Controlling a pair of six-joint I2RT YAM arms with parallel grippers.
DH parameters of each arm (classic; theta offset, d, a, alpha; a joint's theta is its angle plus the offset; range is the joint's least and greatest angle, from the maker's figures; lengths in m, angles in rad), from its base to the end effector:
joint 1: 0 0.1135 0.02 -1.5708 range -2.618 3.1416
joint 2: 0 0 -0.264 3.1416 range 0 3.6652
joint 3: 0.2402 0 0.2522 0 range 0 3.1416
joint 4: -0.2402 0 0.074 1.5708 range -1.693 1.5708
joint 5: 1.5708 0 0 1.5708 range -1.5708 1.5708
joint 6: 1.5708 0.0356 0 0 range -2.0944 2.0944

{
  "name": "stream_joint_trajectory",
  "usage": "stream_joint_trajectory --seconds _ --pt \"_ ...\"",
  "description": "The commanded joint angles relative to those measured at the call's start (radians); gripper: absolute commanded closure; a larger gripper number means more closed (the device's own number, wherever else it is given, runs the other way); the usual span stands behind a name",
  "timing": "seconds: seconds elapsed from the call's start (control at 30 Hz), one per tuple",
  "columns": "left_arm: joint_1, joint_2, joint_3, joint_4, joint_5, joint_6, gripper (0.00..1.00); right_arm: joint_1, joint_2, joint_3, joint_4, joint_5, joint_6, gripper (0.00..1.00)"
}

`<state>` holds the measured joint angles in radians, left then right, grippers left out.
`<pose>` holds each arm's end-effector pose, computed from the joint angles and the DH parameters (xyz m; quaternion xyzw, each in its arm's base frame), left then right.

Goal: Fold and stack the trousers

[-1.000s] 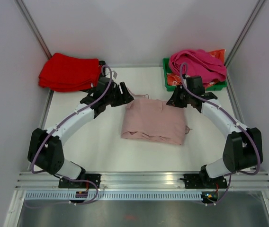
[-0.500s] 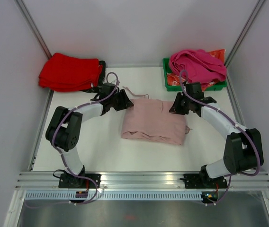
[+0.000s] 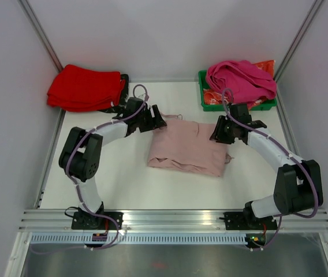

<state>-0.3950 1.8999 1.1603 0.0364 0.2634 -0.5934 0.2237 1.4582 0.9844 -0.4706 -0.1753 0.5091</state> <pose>0.3743 -0.1661 0.1725 -0.0342 0.9006 -0.3025 0.3103 0.2908 0.0725 0.2291 0.1081 0.9419 0.1877 0.2567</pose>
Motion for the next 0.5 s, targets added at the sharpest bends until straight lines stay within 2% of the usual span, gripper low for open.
stream_joint_trajectory --seconds 0.0,0.07,0.1,0.2,0.3,0.47 --pt "-0.002 -0.193 -0.002 -0.070 -0.012 0.102 0.17 -0.052 -0.084 0.045 -0.034 0.025 -0.009 0.55" --pt "-0.001 -0.258 -0.046 -0.101 -0.015 0.154 0.07 -0.084 -0.104 0.025 -0.036 0.019 -0.012 0.39" --pt "-0.001 -0.286 -0.066 -0.119 -0.022 0.177 0.04 -0.113 -0.123 0.011 -0.036 0.011 -0.020 0.25" --pt "-0.001 -0.370 -0.158 -0.116 -0.023 0.185 0.00 -0.159 -0.157 -0.052 -0.028 0.010 -0.040 0.09" --pt "-0.002 -0.398 -0.253 -0.061 0.013 0.156 0.00 -0.195 -0.183 -0.180 0.039 -0.021 -0.052 0.06" --pt "-0.001 -0.363 -0.379 0.095 0.083 0.110 0.00 -0.201 -0.185 -0.349 0.323 -0.159 -0.032 0.02"
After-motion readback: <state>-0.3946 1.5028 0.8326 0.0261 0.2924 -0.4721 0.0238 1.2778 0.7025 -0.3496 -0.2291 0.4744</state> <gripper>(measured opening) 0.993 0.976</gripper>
